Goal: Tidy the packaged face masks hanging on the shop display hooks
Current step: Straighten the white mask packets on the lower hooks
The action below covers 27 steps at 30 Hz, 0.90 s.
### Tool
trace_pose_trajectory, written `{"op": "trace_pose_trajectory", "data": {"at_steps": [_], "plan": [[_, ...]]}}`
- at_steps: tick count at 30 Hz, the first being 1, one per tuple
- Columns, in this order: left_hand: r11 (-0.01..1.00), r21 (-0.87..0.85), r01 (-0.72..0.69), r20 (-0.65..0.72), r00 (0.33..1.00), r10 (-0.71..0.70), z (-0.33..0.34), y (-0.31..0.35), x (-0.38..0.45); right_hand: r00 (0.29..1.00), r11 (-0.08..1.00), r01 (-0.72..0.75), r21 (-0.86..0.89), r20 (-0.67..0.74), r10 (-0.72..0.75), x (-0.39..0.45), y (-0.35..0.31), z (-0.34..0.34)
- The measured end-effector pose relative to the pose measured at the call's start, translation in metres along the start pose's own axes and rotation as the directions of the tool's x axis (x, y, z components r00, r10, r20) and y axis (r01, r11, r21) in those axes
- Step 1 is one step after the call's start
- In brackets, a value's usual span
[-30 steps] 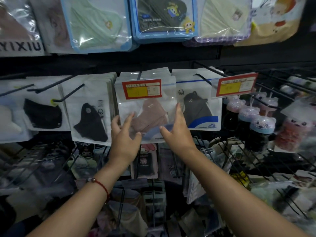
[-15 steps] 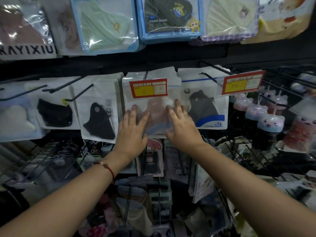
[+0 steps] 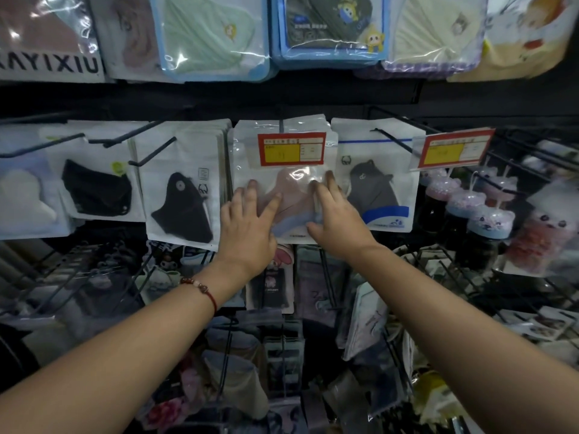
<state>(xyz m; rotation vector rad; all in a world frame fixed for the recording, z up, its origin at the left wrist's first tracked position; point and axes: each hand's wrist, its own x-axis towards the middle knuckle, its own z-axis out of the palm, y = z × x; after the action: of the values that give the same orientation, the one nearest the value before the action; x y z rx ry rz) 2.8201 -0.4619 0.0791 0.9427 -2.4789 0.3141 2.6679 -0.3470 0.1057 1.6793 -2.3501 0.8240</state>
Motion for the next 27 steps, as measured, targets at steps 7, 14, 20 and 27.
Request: {"op": "trace_pose_trajectory", "data": {"at_steps": [7, 14, 20, 27], "plan": [[0.994, -0.009, -0.111, -0.010, 0.994, 0.111, -0.008, 0.003, -0.010, 1.000, 0.999, -0.019, -0.030, 0.020, 0.019, -0.019, 0.003, -0.011], [0.967, -0.103, -0.231, 0.058, 0.970, 0.238, -0.005, 0.030, -0.014, 0.969, 0.955, -0.180, -0.234, 0.122, 0.212, -0.052, 0.018, -0.031], [0.918, -0.162, -0.362, 0.003, 0.930, 0.367, -0.002, 0.064, -0.013, 0.931, 0.896, -0.284, -0.342, 0.125, 0.343, -0.066, 0.044, -0.044], [0.895, -0.131, -0.427, 0.094, 0.893, 0.440, 0.007, 0.116, -0.004, 0.900, 0.878, -0.323, -0.354, 0.172, 0.401, -0.057, 0.086, -0.049]]}}
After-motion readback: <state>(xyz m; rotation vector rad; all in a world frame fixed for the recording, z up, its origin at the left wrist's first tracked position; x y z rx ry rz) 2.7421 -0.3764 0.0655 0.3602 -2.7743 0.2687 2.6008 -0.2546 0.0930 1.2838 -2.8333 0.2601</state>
